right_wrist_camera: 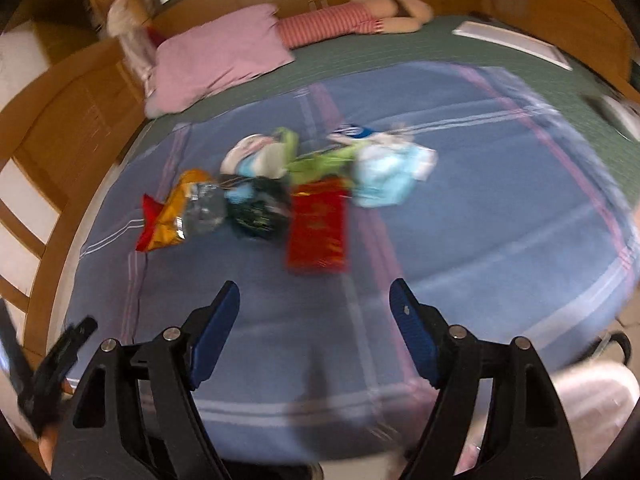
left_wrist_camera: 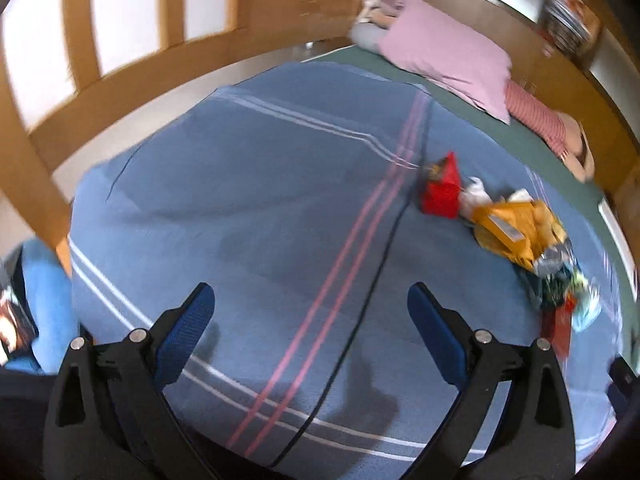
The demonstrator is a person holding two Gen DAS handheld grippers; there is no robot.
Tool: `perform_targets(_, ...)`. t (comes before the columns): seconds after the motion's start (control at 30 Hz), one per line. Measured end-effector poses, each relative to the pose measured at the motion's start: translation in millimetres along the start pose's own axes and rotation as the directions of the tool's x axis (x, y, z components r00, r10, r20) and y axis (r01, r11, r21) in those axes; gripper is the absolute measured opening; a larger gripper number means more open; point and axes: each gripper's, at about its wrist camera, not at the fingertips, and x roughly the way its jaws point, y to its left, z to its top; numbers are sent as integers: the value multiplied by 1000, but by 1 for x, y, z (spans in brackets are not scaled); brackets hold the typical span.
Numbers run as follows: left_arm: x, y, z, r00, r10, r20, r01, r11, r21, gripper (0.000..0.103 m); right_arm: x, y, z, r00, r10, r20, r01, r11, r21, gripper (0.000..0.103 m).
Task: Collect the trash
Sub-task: 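Move the right gripper to the pile and grasp the red cigarette box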
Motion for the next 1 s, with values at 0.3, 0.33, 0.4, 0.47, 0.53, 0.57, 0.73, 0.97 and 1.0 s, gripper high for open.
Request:
perform_targets(0.3,-5,14,0,1000,9,15,-8,998,-63,98,98,42,30,965,-263,-9,260,959,-117,76)
perform_targets(0.33,-4,14,0,1000,10,13,-10,998,-62,99,107,38,29,962,-269,-39,263,958,-110,76)
perform_targets(0.4,-1,13,1,1000,15,3,-15,998,-60,99,121,29,24,956,-283,-80,275,956,-99,76)
perform_targets(0.47,2,12,2,1000,14,-7,-14,998,-61,99,127,21,20,955,-279,-99,271,959,-86,76)
perform_targets(0.53,2,12,2,1000,9,-11,-10,998,-65,99,126,18,17,963,-256,-88,249,965,-81,59)
perform_targets(0.57,3,12,2,1000,9,-10,-10,998,-65,99,124,19,15,963,-256,-80,248,964,-97,56)
perform_targets(0.73,2,14,2,1000,5,-10,-6,997,-82,99,107,28,-1,973,-199,-121,186,976,-111,56)
perform_targets(0.97,-1,17,2,1000,5,2,-5,995,-100,99,77,51,-39,978,-62,-200,45,995,-88,56)
perform_targets(1.0,-1,17,2,1000,4,2,-4,995,-103,99,73,57,-46,977,-36,-212,15,995,-96,56)
